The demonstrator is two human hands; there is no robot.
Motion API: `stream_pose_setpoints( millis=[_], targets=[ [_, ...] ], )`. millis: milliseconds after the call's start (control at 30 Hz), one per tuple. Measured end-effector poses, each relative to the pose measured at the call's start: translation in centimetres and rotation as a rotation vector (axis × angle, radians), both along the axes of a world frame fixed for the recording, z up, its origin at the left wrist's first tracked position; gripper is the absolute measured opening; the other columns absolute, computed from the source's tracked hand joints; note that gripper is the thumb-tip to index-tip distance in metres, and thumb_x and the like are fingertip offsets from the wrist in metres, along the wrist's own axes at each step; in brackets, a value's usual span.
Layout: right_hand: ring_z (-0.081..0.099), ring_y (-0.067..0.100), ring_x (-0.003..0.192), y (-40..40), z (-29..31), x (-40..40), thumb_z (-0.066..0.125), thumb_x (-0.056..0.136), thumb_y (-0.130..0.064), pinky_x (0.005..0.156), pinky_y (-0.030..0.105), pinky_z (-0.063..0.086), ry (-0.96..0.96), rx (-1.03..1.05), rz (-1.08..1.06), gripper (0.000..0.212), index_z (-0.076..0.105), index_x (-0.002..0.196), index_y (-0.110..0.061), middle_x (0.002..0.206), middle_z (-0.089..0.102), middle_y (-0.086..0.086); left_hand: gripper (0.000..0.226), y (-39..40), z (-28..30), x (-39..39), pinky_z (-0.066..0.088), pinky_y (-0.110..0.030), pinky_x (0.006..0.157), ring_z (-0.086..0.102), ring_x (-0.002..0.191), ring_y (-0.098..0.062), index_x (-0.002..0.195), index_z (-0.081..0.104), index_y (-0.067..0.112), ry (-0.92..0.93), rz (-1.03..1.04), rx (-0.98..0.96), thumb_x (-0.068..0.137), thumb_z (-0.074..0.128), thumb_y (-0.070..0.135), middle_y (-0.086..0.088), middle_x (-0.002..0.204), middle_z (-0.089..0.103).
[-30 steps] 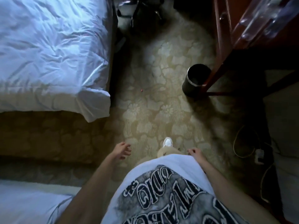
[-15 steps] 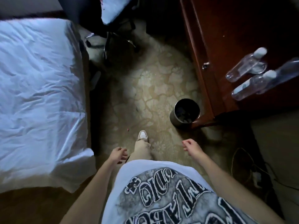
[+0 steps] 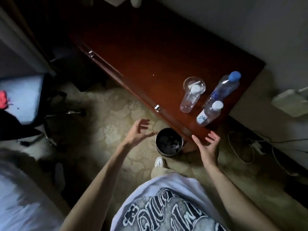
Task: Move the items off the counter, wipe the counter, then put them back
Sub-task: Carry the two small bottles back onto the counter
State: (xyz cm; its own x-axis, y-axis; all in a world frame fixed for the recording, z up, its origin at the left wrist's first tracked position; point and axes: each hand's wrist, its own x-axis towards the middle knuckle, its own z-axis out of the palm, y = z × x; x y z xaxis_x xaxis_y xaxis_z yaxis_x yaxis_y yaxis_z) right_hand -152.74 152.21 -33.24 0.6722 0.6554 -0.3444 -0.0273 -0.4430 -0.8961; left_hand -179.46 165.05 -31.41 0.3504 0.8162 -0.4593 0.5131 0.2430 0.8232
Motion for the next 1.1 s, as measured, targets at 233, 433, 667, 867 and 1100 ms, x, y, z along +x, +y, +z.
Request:
stream_pose_setpoints(
  millis=[233, 433, 667, 867, 1100],
  targets=[
    [0.038, 0.008, 0.130, 5.4, 0.5, 3.3, 0.093, 0.055, -0.022, 0.103, 0.022, 0.034, -0.032, 0.084, -0.059, 0.105, 0.029, 0.137, -0.021, 0.143, 0.036, -0.003, 0.104, 10.6, 3.0, 11.9, 0.046, -0.014, 0.094, 0.051, 0.118, -0.004, 0.138, 0.043, 0.027, -0.107, -0.294, 0.223, 0.049, 0.093, 0.046, 0.003, 0.132, 0.042],
    [0.059, 0.017, 0.109, 8.9, 0.6, 4.1, 0.093, 0.054, -0.012, 0.099, 0.031, 0.046, -0.031, 0.045, -0.100, 0.083, 0.047, 0.123, -0.015, 0.119, 0.063, 0.007, 0.086, 12.8, 1.9, 17.9, 0.050, -0.031, 0.084, 0.056, 0.101, -0.012, 0.130, 0.052, 0.021, -0.100, -0.523, 0.355, 0.054, 0.083, 0.047, 0.003, 0.118, 0.056],
    [0.062, -0.013, 0.075, 6.3, 1.5, 2.5, 0.089, 0.061, -0.005, 0.073, 0.008, 0.047, -0.011, 0.023, -0.389, 0.060, 0.056, 0.111, -0.010, 0.093, 0.067, -0.003, 0.070, 13.6, 0.5, 18.1, 0.057, -0.044, 0.079, 0.065, 0.094, -0.018, 0.124, 0.051, 0.030, -0.118, -0.586, 0.351, 0.062, 0.081, 0.047, 0.003, 0.110, 0.064],
    [0.067, 0.005, 0.080, -1.8, 1.4, -0.2, 0.089, 0.060, -0.011, 0.072, 0.020, 0.052, -0.032, -0.073, -0.708, 0.059, 0.059, 0.110, -0.009, 0.095, 0.069, 0.000, 0.068, 10.5, 0.7, 19.5, 0.058, -0.043, 0.078, 0.068, 0.090, -0.015, 0.115, 0.050, 0.026, -0.125, -0.775, 0.293, 0.063, 0.079, 0.059, 0.003, 0.105, 0.066],
    [0.061, 0.012, 0.097, -12.7, 3.0, -4.8, 0.089, 0.062, -0.034, 0.081, 0.029, 0.051, -0.057, -0.203, -1.079, 0.076, 0.050, 0.125, -0.020, 0.112, 0.064, -0.005, 0.058, -1.3, 0.7, 26.4, 0.056, -0.032, 0.080, 0.066, 0.097, -0.018, 0.112, 0.053, 0.027, -0.149, -1.148, 0.034, 0.065, 0.086, 0.041, 0.009, 0.102, 0.065]
  ],
)
